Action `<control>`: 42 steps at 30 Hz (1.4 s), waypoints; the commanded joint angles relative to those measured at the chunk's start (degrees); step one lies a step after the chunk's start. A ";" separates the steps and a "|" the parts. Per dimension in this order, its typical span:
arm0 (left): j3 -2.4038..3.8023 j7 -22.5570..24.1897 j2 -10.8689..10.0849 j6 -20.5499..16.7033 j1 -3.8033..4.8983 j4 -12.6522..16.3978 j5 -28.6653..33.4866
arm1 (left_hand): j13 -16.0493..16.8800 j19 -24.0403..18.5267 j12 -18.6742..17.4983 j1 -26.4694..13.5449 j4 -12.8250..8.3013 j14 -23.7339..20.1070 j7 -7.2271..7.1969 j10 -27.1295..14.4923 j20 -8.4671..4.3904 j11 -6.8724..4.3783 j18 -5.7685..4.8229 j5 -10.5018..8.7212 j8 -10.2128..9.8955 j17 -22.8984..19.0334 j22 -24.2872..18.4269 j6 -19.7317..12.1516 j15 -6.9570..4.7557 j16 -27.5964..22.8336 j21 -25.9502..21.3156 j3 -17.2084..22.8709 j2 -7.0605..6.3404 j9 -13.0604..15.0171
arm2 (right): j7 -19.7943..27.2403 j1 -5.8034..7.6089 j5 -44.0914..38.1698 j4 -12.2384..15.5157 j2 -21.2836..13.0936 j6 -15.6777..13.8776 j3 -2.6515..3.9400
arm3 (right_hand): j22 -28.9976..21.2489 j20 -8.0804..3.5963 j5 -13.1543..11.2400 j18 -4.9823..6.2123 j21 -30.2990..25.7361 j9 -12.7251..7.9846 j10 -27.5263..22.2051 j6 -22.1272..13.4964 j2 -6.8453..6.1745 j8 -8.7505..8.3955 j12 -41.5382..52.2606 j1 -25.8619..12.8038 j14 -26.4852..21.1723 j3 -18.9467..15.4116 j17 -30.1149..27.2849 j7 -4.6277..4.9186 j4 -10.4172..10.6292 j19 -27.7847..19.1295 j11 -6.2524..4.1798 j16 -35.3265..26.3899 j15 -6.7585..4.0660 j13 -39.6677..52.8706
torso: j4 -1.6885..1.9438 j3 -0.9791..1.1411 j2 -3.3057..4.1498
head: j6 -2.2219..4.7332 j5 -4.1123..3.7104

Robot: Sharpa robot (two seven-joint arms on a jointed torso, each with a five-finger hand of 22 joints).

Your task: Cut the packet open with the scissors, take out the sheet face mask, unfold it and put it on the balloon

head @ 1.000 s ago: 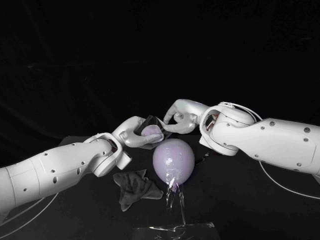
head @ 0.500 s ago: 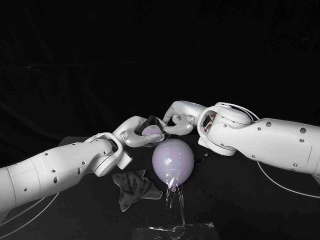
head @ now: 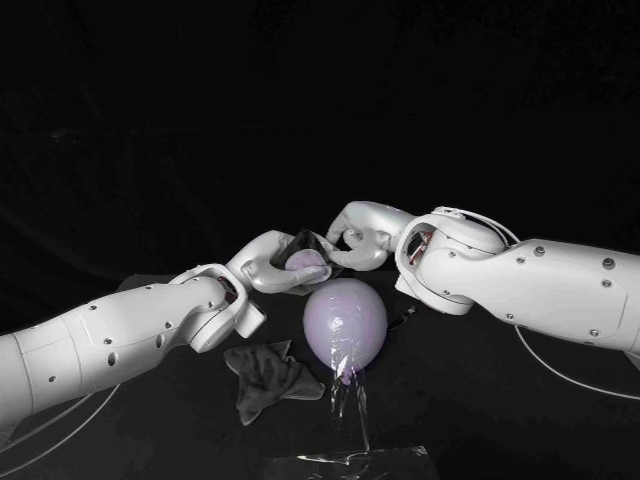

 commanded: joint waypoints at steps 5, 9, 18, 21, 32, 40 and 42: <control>0.03 -0.36 -0.37 0.76 0.13 -0.03 1.71 | 0.00 -1.09 -0.26 -2.12 0.60 -0.68 0.59 -1.10 0.42 0.55 0.42 0.16 -1.62 0.34 0.03 -1.69 0.50 0.46 0.13 -1.69 -2.35 -0.96 | 1.82 0.03 0.56 0.81 -1.24 -4.68 0.05 | 6.13 -0.26 -0.26 -1.11 0.26 1.96 2.35 -0.41 1.64 1.89 -0.30 -0.57 5.92 2.84 14.41 0.28 -1.81 0.14 -0.36 0.18 -0.30 9.46 | 0.00 0.00 -0.03 | 0.21 -0.05; 0.01 -1.47 -0.73 0.98 0.17 -0.21 1.83 | -0.07 -1.53 -0.73 -4.09 1.95 -1.02 0.88 -2.12 0.86 0.93 0.55 0.19 -2.47 0.64 -0.34 -2.31 0.65 0.64 -0.42 -2.88 -4.31 -1.35 | 1.78 0.03 0.66 1.11 -1.94 -5.04 0.06 | 6.21 -0.25 -0.26 -1.13 0.29 2.29 2.30 -0.75 1.79 2.24 -0.42 -1.22 5.92 3.52 14.45 0.32 -2.09 0.17 -0.32 0.19 -0.27 9.41 | 0.01 -0.02 -0.01 | 0.34 -0.06; -0.03 -3.52 -1.61 2.29 0.20 -0.47 1.87 | -0.13 -1.35 -1.35 -5.44 3.44 -0.92 1.08 -3.37 1.37 1.28 1.08 0.20 -3.11 1.20 -0.80 -2.40 0.68 1.23 -0.97 -3.74 -5.97 -1.65 | 1.56 0.03 0.79 1.36 -3.05 -5.53 0.09 | 6.30 -0.23 -0.27 -1.14 0.32 2.64 2.19 -1.15 2.03 2.60 -0.66 -1.97 5.92 4.24 14.44 0.38 -2.40 0.20 -0.27 0.19 -0.23 9.26 | 0.03 -0.01 -0.01 | 0.60 -0.05; -0.04 -3.86 -1.77 2.74 0.20 -0.44 1.74 | -0.06 -1.06 -1.35 -4.98 3.52 -0.71 1.04 -3.36 1.51 1.20 1.36 0.21 -3.22 1.48 -0.94 -2.22 0.56 1.59 -1.06 -3.52 -5.97 -1.71 | 1.47 0.03 0.83 1.37 -3.17 -5.49 0.09 | 6.32 -0.22 -0.27 -1.15 0.33 2.72 2.16 -1.26 2.10 2.68 -0.71 -2.15 5.93 4.40 14.46 0.40 -2.46 0.21 -0.25 0.19 -0.22 9.23 | 0.01 -0.02 0.00 | 0.58 -0.07; -0.05 -4.11 -2.40 4.90 0.21 -0.43 1.07 | 0.37 1.21 -0.22 -1.01 1.72 1.04 -0.25 -0.98 0.53 -0.02 1.70 0.19 -1.89 2.99 -0.29 1.56 -0.50 3.46 0.68 -0.92 -1.11 -1.03 | 0.59 0.02 0.72 0.95 -3.46 -4.38 0.10 | 6.22 -0.14 -0.27 -1.10 0.11 3.18 1.92 -2.02 2.65 3.08 -1.15 -3.22 5.90 5.23 14.31 0.58 -2.78 0.07 -0.11 0.15 -0.11 8.95 | 0.01 -0.03 0.02 | 0.41 -0.15; -0.06 -4.18 -2.88 5.51 0.21 -0.69 0.68 | 0.37 1.39 -0.09 -0.84 0.98 1.40 -0.45 -0.53 0.08 -0.28 1.60 0.18 -1.51 3.36 0.17 1.99 -0.78 3.74 1.50 -1.43 -1.12 -0.68 | 0.01 0.02 0.10 0.81 -3.71 -4.45 0.10 | 6.23 -0.12 -0.27 -1.10 0.10 3.24 1.86 -2.14 2.72 3.13 -1.25 -3.37 5.87 5.30 14.19 0.61 -2.81 0.07 -0.08 0.13 -0.08 8.87 | 0.00 -0.03 0.01 | 0.41 -0.17; -0.06 -4.32 -2.99 5.55 0.21 -0.81 0.65 | 0.35 1.26 -0.11 -1.04 0.86 1.32 -0.40 -0.55 0.07 -0.25 1.54 0.18 -1.53 3.42 0.21 2.01 -0.75 3.72 1.56 -1.88 -1.74 -0.66 | 0.03 0.02 0.05 0.86 -3.74 -4.63 0.10 | 6.23 -0.12 -0.27 -1.10 0.11 3.26 1.88 -2.18 2.74 3.15 -1.22 -3.42 5.87 5.32 14.22 0.61 -2.83 0.07 -0.07 0.13 -0.08 8.91 | 0.03 -0.02 0.01 | 0.45 -0.18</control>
